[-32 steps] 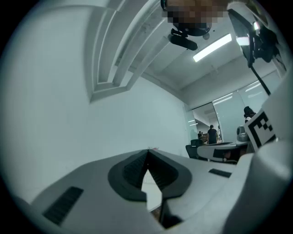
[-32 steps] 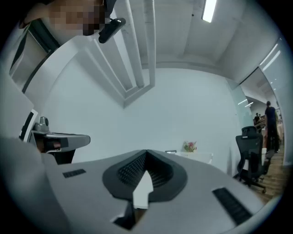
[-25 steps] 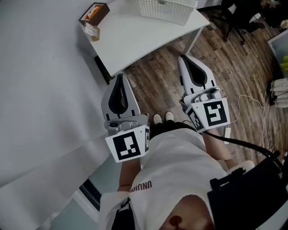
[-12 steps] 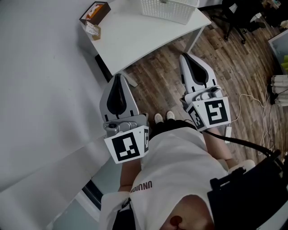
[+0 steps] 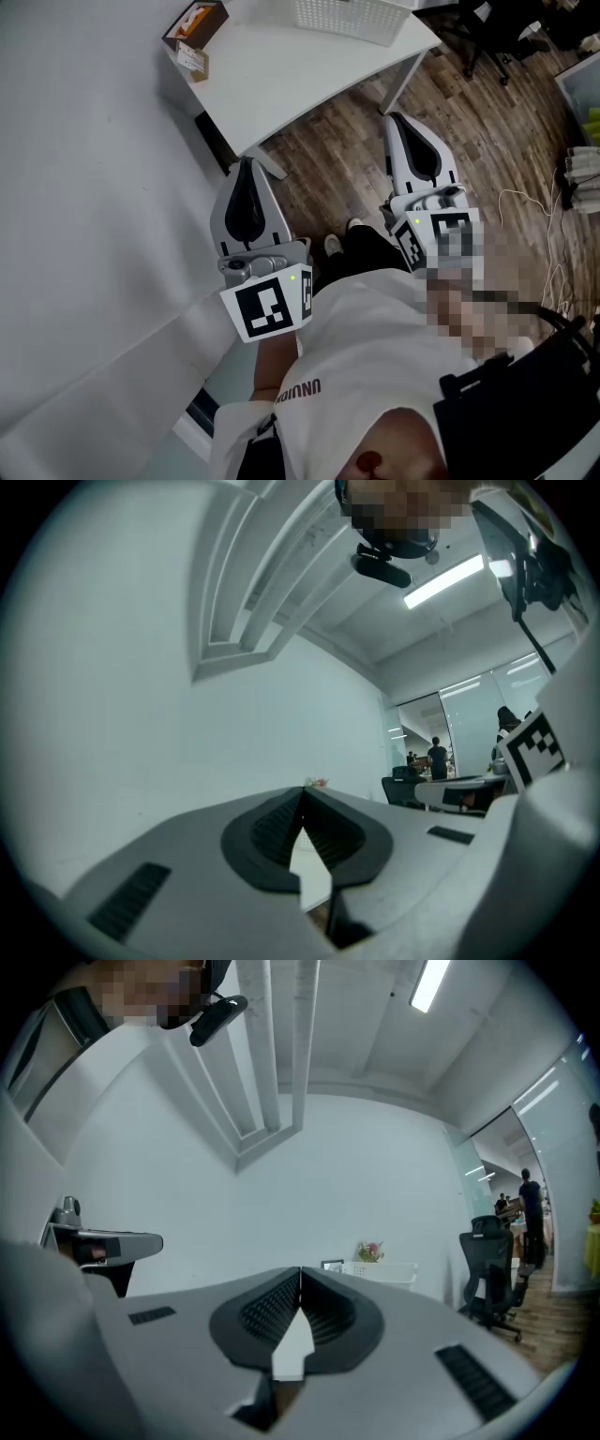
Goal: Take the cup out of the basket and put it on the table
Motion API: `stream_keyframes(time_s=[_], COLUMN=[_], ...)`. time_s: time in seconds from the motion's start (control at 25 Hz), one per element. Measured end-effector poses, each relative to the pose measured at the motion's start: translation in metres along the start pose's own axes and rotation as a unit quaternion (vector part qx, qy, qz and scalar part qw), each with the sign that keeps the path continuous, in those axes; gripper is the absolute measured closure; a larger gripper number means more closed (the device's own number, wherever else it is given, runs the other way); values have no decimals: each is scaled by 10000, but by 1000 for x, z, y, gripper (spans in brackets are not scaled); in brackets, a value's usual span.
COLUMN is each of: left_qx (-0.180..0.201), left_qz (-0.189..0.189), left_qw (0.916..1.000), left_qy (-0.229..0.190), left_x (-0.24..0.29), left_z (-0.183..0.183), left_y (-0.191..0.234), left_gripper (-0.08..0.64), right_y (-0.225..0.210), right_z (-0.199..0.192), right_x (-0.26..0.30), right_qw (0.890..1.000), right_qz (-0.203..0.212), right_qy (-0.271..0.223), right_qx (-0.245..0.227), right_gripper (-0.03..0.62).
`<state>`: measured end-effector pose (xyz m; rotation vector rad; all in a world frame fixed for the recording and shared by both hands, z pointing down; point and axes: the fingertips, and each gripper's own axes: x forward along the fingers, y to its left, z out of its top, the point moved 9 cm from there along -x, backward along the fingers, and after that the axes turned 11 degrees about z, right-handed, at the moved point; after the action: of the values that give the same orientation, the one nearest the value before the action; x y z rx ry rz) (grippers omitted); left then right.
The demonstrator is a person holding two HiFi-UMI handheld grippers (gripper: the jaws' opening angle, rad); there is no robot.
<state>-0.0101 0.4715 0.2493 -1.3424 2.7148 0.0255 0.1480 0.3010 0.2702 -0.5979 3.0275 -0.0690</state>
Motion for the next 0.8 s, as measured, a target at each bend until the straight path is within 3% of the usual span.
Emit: stream_keyframes(time_s=[0.44,0.8], left_qx=[-34,-57], left_qz=[7,-179], left_qw=[10000,9998], left_qy=[-11,72], left_x=[34,107], left_z=[-10,-21], left_y=[4,-11], left_gripper=[548,548], right_y=[-17,-62], right_z=[-8,-13], right_x=[33,86], right_qw=[9999,10000], right_qz=[-119,-27], right_qy=[-18,-62], right_qx=[12,11], right_gripper=[572,572])
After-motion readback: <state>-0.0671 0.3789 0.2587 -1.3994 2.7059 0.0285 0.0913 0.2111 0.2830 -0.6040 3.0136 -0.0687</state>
